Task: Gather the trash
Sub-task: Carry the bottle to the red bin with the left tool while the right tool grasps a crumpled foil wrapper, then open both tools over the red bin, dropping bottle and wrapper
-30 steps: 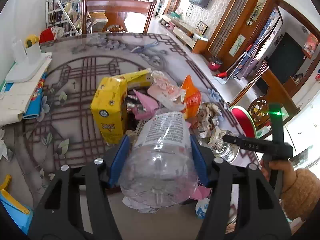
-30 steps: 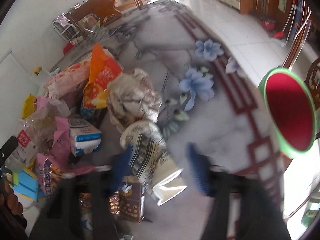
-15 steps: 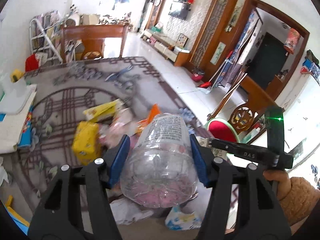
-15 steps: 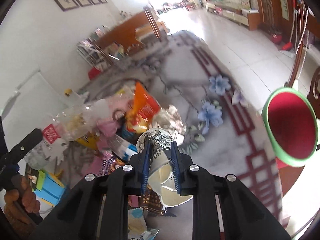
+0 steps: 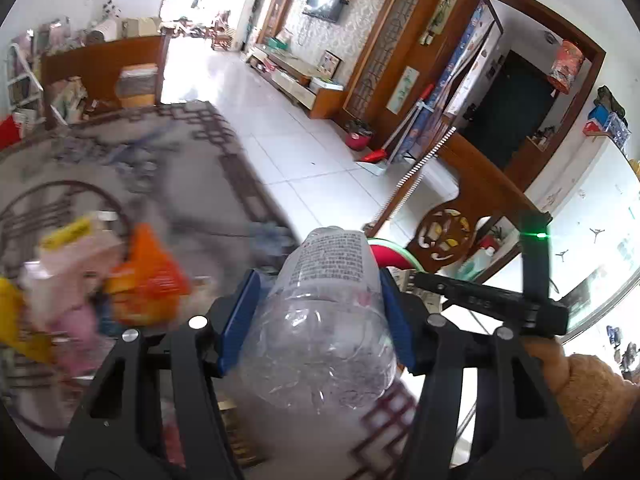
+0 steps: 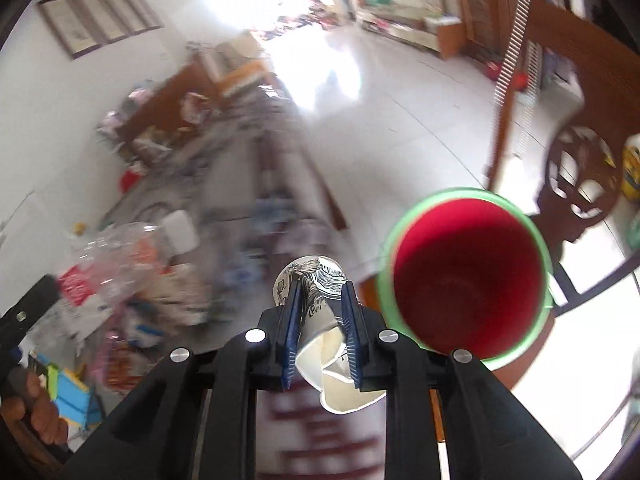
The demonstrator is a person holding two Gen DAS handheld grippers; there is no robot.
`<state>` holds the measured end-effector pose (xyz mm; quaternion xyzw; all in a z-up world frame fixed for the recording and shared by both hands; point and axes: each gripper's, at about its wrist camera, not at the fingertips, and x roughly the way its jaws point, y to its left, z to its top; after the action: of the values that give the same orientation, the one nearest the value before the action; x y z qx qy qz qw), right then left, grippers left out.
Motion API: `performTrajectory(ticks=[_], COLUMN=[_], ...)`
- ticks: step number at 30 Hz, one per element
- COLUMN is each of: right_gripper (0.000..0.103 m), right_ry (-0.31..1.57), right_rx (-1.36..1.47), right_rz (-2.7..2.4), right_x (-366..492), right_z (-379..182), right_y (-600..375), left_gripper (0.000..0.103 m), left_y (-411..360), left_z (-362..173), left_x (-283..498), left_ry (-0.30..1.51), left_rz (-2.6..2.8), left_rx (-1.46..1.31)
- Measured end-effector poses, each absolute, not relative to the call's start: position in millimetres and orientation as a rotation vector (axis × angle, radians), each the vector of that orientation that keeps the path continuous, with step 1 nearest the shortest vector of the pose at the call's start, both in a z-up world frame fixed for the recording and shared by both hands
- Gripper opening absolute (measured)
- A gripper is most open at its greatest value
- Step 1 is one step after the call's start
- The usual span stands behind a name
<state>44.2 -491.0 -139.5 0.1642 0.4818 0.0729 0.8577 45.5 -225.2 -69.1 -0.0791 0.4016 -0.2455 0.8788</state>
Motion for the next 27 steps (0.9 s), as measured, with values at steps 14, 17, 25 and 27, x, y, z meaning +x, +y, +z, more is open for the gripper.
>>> performTrajectory(ticks=[14, 17, 25, 27], right_gripper=[0.075, 0.075, 0.076, 0.076], right_ry=[0.973, 0.964, 0.905, 0.890], right_rx=[0.342, 0.361, 0.326, 0.321], right_rz=[0.027, -0.001, -0.067, -0.079], right_x=[44, 34, 1, -7], right_z=[-143, -138, -114, -111], right_y=[-610, -626, -642, -644], left_gripper=[0.058, 0.058, 0.058, 0.058], left_y=[-370, -393, -437, -442], left_z=[-111, -125, -163, -168], left_x=[83, 89, 106, 108], left_ry=[0.913, 0.930, 1.023, 1.032], left_rz=[-0.633, -0.659, -0.693, -0.695], left_rx=[-0.080, -0.047, 0.042, 0.063])
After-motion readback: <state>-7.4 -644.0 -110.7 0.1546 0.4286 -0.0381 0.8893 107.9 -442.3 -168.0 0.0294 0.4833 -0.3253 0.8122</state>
